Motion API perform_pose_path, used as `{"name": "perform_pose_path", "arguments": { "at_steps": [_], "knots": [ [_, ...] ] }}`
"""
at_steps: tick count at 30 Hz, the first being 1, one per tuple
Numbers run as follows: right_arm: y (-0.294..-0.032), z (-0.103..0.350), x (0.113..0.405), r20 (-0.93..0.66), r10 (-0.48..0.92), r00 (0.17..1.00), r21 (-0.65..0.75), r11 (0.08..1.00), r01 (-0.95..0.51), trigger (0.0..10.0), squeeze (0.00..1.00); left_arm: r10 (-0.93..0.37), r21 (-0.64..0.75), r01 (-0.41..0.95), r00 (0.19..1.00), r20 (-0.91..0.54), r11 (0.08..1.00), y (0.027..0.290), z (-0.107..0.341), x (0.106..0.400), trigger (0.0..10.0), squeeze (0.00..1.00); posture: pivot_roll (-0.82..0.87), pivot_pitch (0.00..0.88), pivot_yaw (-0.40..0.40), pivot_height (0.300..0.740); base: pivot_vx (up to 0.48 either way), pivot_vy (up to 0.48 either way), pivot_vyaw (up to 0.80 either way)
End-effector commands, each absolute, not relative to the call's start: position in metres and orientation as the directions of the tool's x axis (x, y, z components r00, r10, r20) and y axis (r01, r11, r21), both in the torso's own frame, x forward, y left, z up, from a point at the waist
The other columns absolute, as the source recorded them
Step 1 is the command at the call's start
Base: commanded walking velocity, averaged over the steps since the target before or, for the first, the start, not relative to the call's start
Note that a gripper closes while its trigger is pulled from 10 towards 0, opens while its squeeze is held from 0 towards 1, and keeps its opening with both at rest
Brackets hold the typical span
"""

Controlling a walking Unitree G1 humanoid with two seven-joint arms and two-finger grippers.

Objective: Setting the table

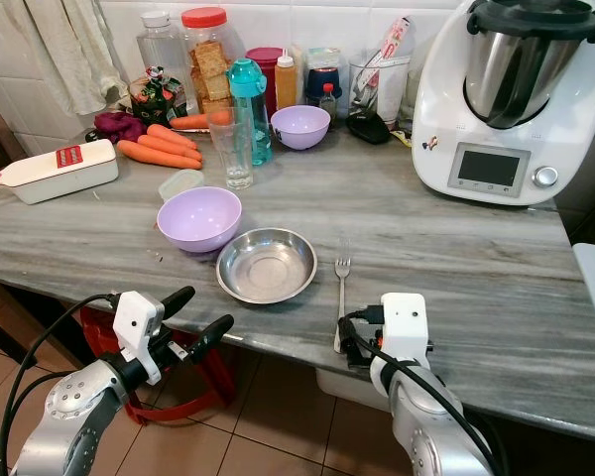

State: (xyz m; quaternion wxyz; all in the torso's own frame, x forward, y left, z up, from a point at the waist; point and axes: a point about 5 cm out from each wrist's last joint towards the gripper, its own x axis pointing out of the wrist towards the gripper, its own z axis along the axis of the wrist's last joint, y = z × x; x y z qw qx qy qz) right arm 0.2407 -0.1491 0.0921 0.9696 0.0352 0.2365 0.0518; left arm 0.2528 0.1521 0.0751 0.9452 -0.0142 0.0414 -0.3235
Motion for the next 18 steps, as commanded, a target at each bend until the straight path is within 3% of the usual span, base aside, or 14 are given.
{"name": "perform_pose_path", "arguments": {
  "at_steps": [1, 18],
  "knots": [
    [-0.1381, 0.0852, 0.2401, -0.492, 0.178, 0.852, 0.128, 0.983, -0.132, 10.0, 1.00, -0.614, -0.047, 0.612, 0.786, -0.071, 0.789, 0.1534, 0.0762, 0.2550, 10.0, 0.00, -0.12, 0.002, 0.057, 0.740, 0.000, 0.000, 0.00],
    [-0.1285, 0.0937, 0.2437, -0.423, 0.263, 0.867, 0.158, 0.964, -0.216, 10.0, 1.00, -0.613, -0.049, 0.611, 0.787, -0.072, 0.790, 0.1525, 0.0753, 0.2550, 10.0, 0.00, -0.12, 0.005, 0.059, 0.740, 0.000, 0.000, 0.00]
  ]
}}
